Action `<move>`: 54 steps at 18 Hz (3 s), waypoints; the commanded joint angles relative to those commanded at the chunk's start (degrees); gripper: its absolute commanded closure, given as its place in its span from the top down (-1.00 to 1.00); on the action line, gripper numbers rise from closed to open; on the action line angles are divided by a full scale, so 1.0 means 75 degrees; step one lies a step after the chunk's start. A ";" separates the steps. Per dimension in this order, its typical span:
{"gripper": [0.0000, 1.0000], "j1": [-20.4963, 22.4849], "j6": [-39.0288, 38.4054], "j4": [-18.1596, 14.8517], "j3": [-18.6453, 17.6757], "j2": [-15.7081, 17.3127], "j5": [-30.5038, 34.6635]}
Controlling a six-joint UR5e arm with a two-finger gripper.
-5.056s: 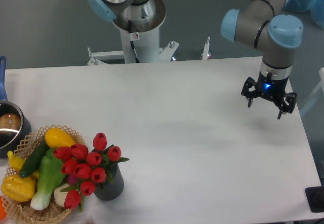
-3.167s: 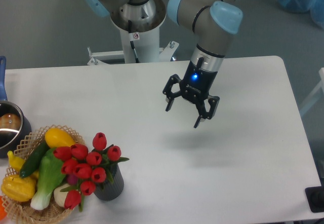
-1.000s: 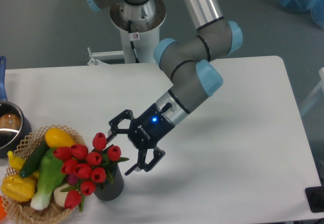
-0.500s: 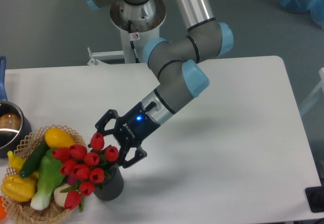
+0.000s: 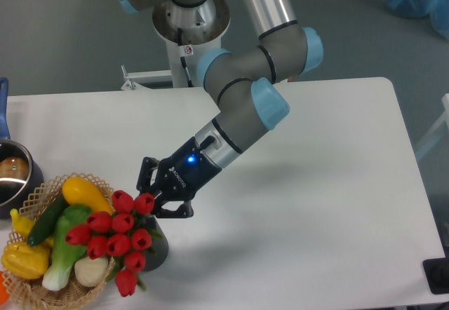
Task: Pick up the flowers from the vase
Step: 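Lift the tulip bunch straight up out of the black vase, then carry the held tulips away from the vase over the empty table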
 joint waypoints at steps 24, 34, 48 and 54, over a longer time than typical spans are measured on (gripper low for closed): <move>-1.00 0.0867 -0.0106 0.0012 0.0070 0.0785 -0.1570; -1.00 0.1160 -0.0106 0.0012 0.0082 0.0891 -0.2308; -1.00 0.1594 -0.0129 0.0000 0.0082 0.1148 -0.3105; -1.00 0.1840 -0.0059 -0.0012 0.0082 0.1313 -0.2546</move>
